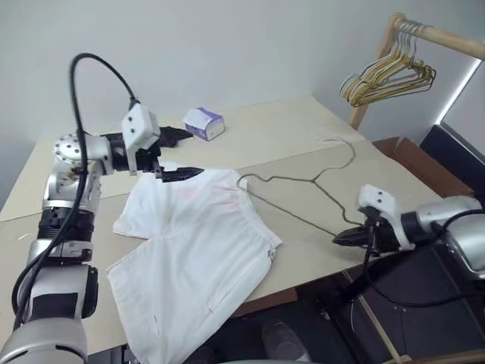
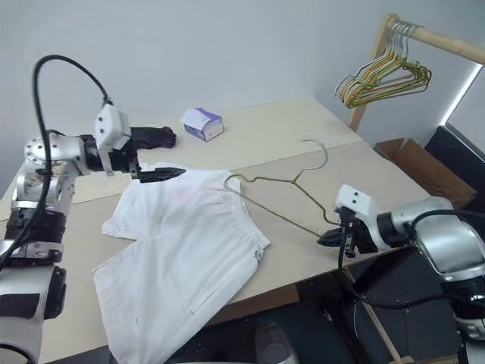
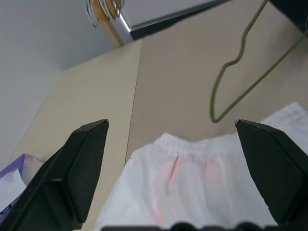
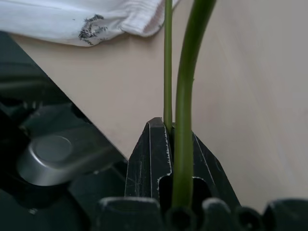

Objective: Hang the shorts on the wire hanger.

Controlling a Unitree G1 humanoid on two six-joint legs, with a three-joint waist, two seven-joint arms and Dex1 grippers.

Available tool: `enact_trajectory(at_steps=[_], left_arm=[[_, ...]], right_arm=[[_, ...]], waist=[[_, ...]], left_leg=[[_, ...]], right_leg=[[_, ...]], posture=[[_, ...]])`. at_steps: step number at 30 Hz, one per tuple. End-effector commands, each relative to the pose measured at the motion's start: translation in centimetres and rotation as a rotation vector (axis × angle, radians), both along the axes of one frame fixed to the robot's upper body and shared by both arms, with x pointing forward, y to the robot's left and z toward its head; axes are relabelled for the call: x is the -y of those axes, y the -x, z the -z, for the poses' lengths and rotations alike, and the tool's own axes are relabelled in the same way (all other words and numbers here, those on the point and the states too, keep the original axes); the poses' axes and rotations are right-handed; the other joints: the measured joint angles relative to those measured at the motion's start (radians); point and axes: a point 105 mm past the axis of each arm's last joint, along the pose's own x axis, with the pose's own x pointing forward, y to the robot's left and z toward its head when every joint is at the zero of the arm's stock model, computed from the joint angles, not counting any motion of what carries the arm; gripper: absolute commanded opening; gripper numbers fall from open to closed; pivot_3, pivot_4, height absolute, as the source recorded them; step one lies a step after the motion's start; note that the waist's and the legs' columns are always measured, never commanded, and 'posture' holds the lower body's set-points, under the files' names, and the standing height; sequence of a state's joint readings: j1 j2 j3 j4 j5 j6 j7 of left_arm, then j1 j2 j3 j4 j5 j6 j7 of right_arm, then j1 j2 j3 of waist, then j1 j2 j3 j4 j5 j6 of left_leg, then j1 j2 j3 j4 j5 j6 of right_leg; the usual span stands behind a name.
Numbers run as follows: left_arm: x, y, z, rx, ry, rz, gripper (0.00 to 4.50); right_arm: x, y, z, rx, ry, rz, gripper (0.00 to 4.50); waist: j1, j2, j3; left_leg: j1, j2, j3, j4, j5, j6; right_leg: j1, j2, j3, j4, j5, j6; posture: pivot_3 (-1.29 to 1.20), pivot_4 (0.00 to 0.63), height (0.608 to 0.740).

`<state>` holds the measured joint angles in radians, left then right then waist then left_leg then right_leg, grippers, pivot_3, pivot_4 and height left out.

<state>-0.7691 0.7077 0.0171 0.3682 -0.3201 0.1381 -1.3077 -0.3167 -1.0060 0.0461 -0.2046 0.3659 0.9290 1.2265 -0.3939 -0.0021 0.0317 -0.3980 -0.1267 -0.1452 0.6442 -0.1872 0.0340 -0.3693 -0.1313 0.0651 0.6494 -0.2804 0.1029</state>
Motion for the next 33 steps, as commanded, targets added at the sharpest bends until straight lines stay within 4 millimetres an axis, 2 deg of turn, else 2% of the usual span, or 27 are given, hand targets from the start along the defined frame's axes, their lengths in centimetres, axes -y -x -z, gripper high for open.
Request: enact_trajectory(at_steps=[1,5,11,18,26,33], left_arm=[[0.7,3.0,0.0,-0.127,0.062,0.112,4.45],[1.6,5.5,1.3,-0.169,0.069,0.170,4.45],[0.9,6.3,1.7,-0.128,0.069,0.116,4.45],[0.2,7.6,2.0,-0.134,0.062,0.069,4.45],[0.0,8.5,2.3,-0.144,0.066,0.040,4.45],[-0.1,8.9,2.5,-0.145,0.068,0.023,4.45]], right_arm=[[0.1,0.5,-0.1,-0.152,-0.108,0.154,0.00],[-0.2,-0.2,0.9,-0.305,-0.231,0.270,0.00],[-1.0,-2.3,2.1,-0.369,-0.298,0.316,0.00],[-1.4,-2.9,4.5,-0.442,-0.254,0.298,0.00],[-2.0,-3.4,3.7,-0.427,-0.290,0.228,0.00],[-0.6,-2.5,3.8,-0.425,-0.234,0.235,0.00]], waist=[[-0.007,0.000,0.000],[-0.008,0.000,0.000],[0.006,0.000,0.000],[0.038,0.001,0.000],[0.085,0.001,0.001],[0.133,0.001,0.001]], left_leg=[[0.000,0.000,0.000,0.000,0.000,0.000],[0.002,0.001,0.001,0.000,0.000,0.000],[0.002,0.001,0.002,0.000,0.000,-0.001],[0.001,0.000,0.002,0.000,0.000,0.000],[0.001,0.001,0.003,0.000,-0.004,-0.006],[0.001,0.001,0.003,0.000,-0.004,-0.007]], right_leg=[[0.000,0.000,0.000,0.000,0.000,0.000],[0.001,0.001,0.002,0.001,0.001,-0.001],[0.002,0.001,0.002,-0.001,0.002,-0.001],[0.000,0.001,0.003,-0.001,0.003,-0.004],[0.000,0.001,0.003,-0.002,0.002,-0.002],[-0.002,0.001,0.003,-0.002,0.003,-0.003]], posture=[[-0.37,0.000,0.740],[-0.35,0.007,0.740],[-0.32,0.020,0.740],[-0.26,0.029,0.740],[-0.23,0.028,0.740],[-0.22,0.022,0.740]])
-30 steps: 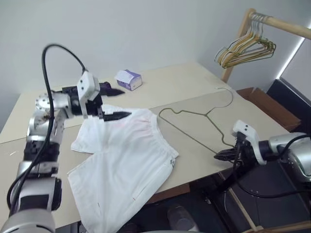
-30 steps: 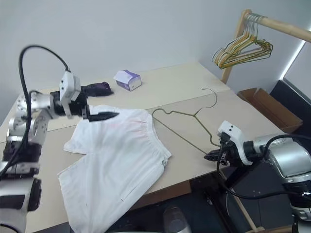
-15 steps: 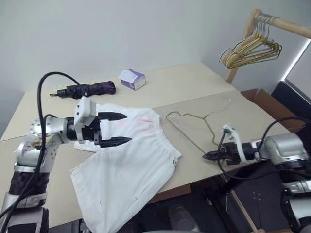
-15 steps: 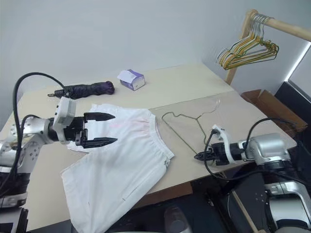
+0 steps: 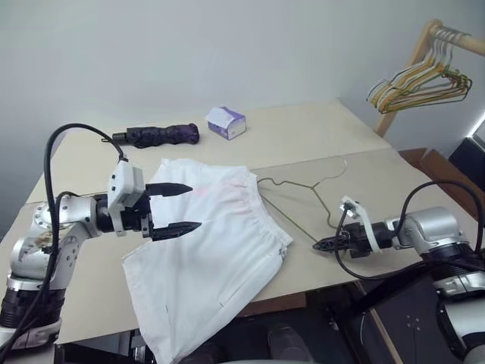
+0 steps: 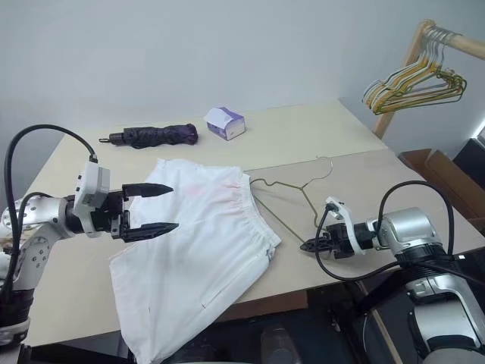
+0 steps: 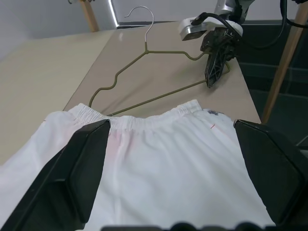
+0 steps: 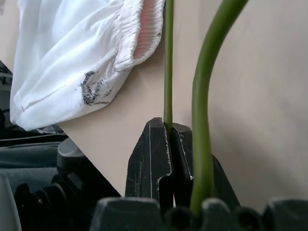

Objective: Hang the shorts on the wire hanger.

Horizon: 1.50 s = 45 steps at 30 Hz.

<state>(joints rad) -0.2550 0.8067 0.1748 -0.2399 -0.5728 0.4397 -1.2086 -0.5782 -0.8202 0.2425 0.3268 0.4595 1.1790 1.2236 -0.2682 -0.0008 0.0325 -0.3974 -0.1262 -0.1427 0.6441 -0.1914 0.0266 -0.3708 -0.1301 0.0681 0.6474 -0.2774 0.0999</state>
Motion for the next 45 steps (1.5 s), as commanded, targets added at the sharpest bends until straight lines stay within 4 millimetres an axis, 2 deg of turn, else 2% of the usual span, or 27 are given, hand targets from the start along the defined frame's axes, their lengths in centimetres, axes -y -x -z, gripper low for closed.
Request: enact_trajectory(at_steps=[1,9,20,29,38,42,45], left_arm=[[-0.1,0.4,-1.1,0.047,-0.001,-0.004,4.45],[-0.1,0.5,-0.7,0.045,-0.004,-0.008,4.45],[0.0,0.5,-0.4,0.046,-0.003,-0.008,4.45],[0.1,0.3,-0.5,0.048,0.001,-0.006,4.45],[0.0,0.4,-0.5,0.053,-0.005,-0.013,4.45],[-0.1,0.6,-0.5,0.053,-0.002,-0.023,4.45],[-0.2,0.8,-0.4,0.052,-0.004,-0.030,4.45]], right_arm=[[0.5,0.2,-1.1,0.045,0.017,-0.033,0.00],[1.4,-0.3,-1.0,0.066,0.052,0.012,0.00],[2.8,-1.0,-1.5,0.104,0.073,0.110,0.00],[1.6,0.6,-2.5,0.098,0.006,-0.010,0.00],[1.1,0.5,-1.4,0.066,0.027,-0.043,0.00],[2.3,-0.4,-1.6,0.080,0.032,0.031,0.00],[2.8,-0.4,-2.0,0.089,0.038,0.038,0.00]], waist=[[0.012,0.000,0.000],[0.036,0.000,0.000],[0.036,0.000,0.000],[0.036,0.000,0.000],[0.038,0.000,0.000],[0.041,0.000,0.000],[0.047,0.000,0.000]], left_leg=[[0.000,0.000,0.000,0.000,0.000,0.000],[0.000,0.000,0.001,0.000,0.000,-0.001],[-0.001,0.000,0.001,0.000,0.000,-0.001],[-0.001,0.000,0.001,0.000,0.000,-0.001],[-0.001,0.000,0.001,0.000,-0.001,-0.001],[-0.001,0.000,0.001,0.000,-0.001,-0.001],[-0.001,0.000,0.001,-0.001,-0.001,-0.001]], right_leg=[[0.000,0.000,0.000,0.000,0.000,0.000],[0.000,0.000,0.000,-0.001,0.000,0.000],[0.000,0.000,0.000,-0.001,0.003,-0.005],[0.000,0.000,0.000,-0.001,0.001,-0.001],[0.000,0.000,0.000,-0.001,0.000,0.000],[0.000,0.000,0.000,-0.001,0.000,0.000],[0.000,0.000,0.000,-0.001,0.000,0.000]], posture=[[-0.22,0.022,0.740],[-0.22,0.015,0.740],[-0.23,0.017,0.740],[-0.23,0.019,0.740],[-0.21,0.015,0.740],[-0.20,0.015,0.740],[-0.20,0.015,0.740]])
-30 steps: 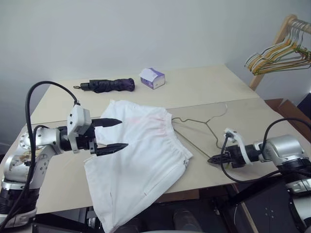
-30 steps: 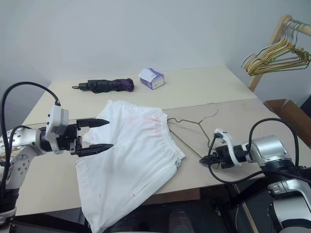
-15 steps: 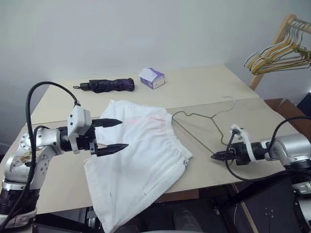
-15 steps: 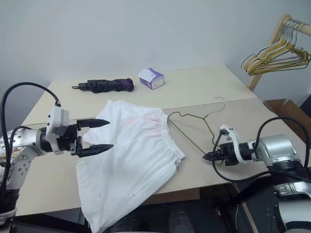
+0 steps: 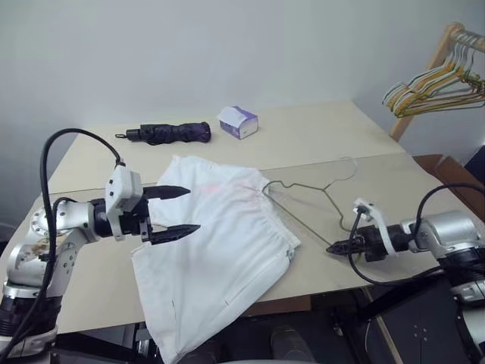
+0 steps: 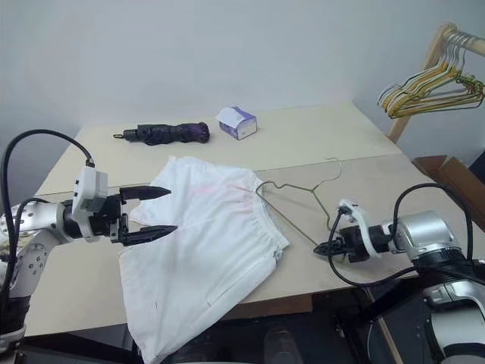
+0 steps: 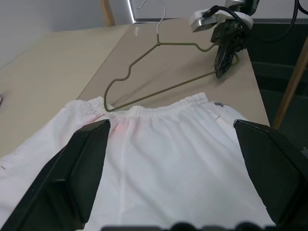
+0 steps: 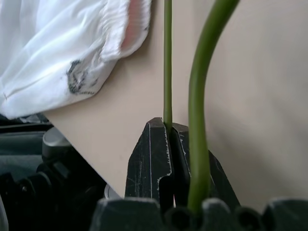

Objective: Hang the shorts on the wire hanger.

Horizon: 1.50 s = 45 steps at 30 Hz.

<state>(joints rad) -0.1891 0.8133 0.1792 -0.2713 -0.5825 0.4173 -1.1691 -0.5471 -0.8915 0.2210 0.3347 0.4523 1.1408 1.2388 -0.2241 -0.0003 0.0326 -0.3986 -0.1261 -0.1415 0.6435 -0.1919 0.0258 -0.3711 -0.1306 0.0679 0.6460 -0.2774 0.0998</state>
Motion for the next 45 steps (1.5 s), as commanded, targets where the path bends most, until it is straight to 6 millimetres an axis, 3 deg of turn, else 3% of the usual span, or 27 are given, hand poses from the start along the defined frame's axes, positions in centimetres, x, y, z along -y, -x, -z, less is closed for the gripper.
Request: enact_trajectory(at_steps=[1,9,19,31,45], left_arm=[[-0.1,0.3,-1.2,0.061,-0.005,-0.003,4.45],[-0.2,0.0,-1.7,0.070,-0.014,-0.005,4.45],[-0.4,0.1,-1.8,0.071,-0.017,-0.004,4.45],[-0.2,0.1,-1.8,0.069,-0.019,0.003,4.45],[-0.2,0.6,-1.5,0.061,-0.023,-0.004,4.45]], right_arm=[[0.5,-0.6,-1.7,0.066,-0.003,-0.004,0.00],[0.5,-0.7,-1.0,0.060,0.004,0.007,0.00],[1.5,-0.8,-2.7,0.105,-0.076,0.071,0.00],[1.1,-0.3,-0.8,0.056,-0.039,0.040,0.00],[-0.1,0.1,-0.6,0.012,-0.077,-0.077,0.00]], waist=[[0.005,0.000,0.000],[0.020,0.000,0.000],[0.026,0.000,0.000],[0.030,0.001,0.001],[0.052,0.001,0.001]], left_leg=[[0.000,0.000,0.000,0.000,0.000,0.000],[0.000,0.000,0.000,0.000,0.000,0.000],[0.000,0.000,0.000,0.000,0.000,0.000],[0.000,0.000,0.000,0.000,0.000,0.000],[0.000,0.000,0.000,0.000,0.000,0.000]], right_leg=[[0.000,0.000,0.000,0.000,0.000,0.000],[0.000,0.000,0.000,0.000,0.000,0.000],[0.000,0.000,0.000,0.000,0.000,0.000],[0.000,0.000,0.000,0.000,0.000,0.000],[-0.001,0.000,0.000,-0.001,0.000,0.000]], posture=[[-0.20,0.015,0.740],[-0.19,0.015,0.740],[-0.18,0.014,0.740],[-0.18,0.017,0.740],[-0.15,0.020,0.740]])
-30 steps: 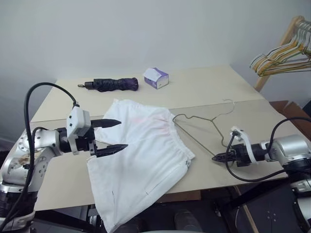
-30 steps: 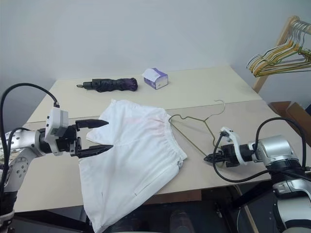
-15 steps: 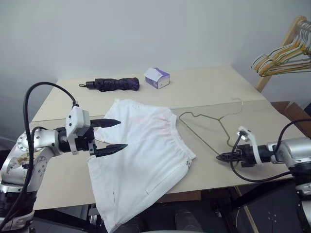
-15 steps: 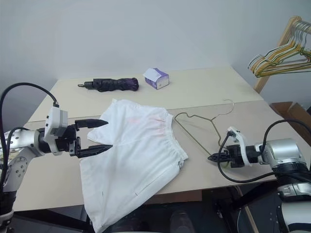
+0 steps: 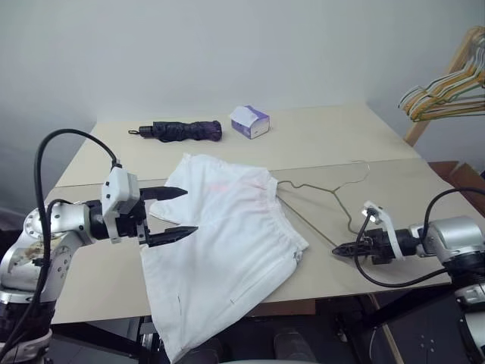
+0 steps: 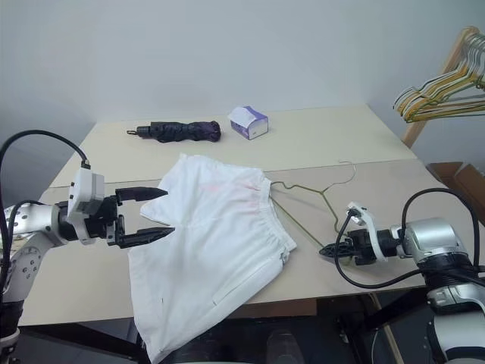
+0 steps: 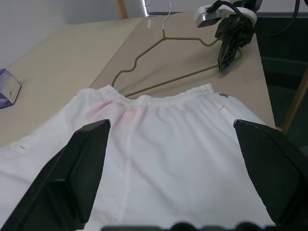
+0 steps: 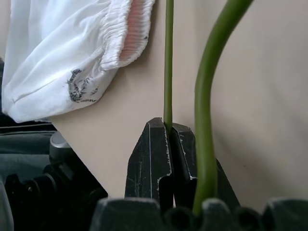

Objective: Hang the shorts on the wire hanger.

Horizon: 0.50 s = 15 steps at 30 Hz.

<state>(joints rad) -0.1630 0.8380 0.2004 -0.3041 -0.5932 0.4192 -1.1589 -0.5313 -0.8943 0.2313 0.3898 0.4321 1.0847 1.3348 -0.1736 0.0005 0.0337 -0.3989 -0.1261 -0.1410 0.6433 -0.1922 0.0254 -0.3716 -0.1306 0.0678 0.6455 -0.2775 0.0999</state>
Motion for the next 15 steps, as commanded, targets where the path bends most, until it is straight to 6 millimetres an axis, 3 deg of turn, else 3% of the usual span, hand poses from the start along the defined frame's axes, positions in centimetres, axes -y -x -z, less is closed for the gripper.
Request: enact_trajectory(at_steps=[1,9,15], left_arm=[[0.0,0.2,-1.2,0.047,-0.003,0.004,4.45],[-0.4,0.3,-1.6,0.062,-0.022,-0.001,4.45],[-0.5,0.6,-1.5,0.064,-0.025,-0.012,4.45]], right_arm=[[-0.6,-0.6,-1.0,0.037,-0.022,-0.056,0.00],[-1.5,-3.3,0.2,0.045,0.008,-0.029,0.00],[-2.2,-4.0,0.2,0.052,-0.002,-0.059,0.00]], waist=[[0.003,0.000,0.000],[0.007,0.000,0.000],[0.028,0.000,0.000]], left_leg=[[0.000,0.000,0.000,0.000,0.000,0.000],[0.001,0.000,0.000,0.000,0.000,0.000],[0.000,-0.001,0.000,-0.001,0.000,0.000]], right_leg=[[0.000,0.000,0.000,0.000,0.000,0.000],[-0.001,0.001,0.000,0.000,0.003,-0.005],[-0.005,0.001,-0.001,0.000,0.004,-0.007]], posture=[[-0.15,0.018,0.740],[-0.10,0.005,0.740],[-0.08,0.004,0.740]])
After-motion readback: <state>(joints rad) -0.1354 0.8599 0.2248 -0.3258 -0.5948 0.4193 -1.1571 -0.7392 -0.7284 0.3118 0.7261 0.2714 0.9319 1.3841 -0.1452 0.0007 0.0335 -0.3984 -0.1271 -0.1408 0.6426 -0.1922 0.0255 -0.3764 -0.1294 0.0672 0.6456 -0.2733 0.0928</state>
